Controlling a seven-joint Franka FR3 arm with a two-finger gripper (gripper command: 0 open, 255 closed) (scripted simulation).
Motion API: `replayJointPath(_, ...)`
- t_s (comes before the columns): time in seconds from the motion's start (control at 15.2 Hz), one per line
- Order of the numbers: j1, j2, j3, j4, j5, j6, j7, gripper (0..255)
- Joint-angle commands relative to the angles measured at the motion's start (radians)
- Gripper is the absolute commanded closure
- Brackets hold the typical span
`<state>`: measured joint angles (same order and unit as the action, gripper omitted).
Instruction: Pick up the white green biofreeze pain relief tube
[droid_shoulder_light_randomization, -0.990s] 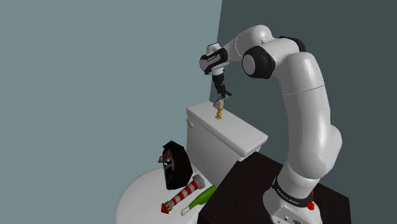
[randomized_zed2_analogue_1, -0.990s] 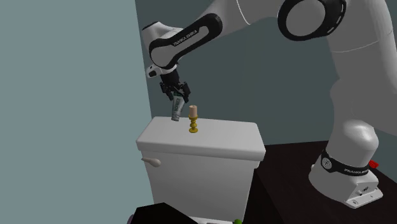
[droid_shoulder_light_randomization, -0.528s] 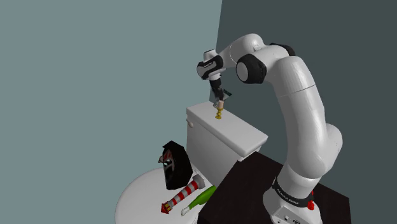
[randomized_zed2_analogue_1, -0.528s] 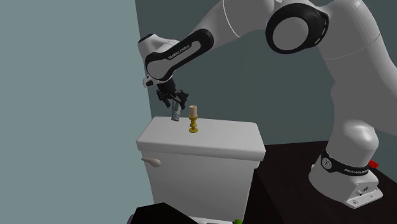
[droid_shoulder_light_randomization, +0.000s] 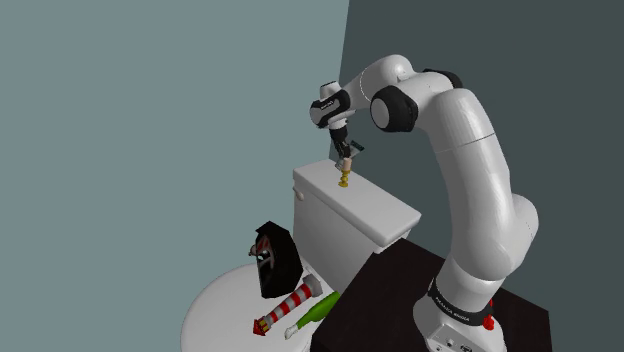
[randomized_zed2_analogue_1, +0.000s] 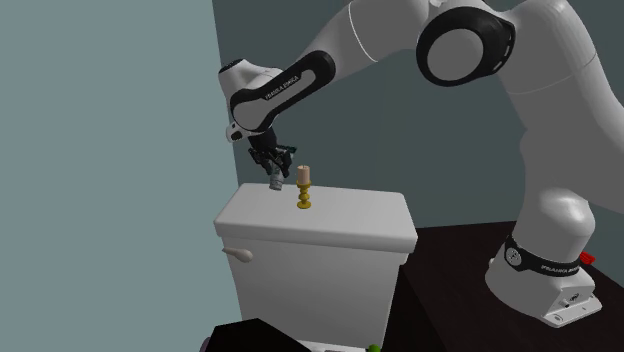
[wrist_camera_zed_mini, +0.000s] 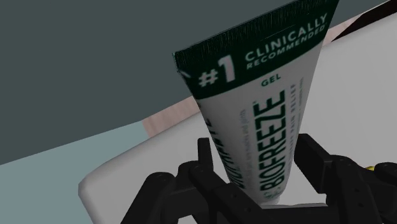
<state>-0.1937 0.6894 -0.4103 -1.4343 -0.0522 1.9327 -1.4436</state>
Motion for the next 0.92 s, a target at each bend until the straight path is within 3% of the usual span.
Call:
replayJointPath(0.0,0.0,0.001,0.0,-0.001,0.0,0.001,0.0,255)
replayJointPath(0.86,0.003,-0.043,-0.009,0.053,-0.009,-0.092,-0.015,255)
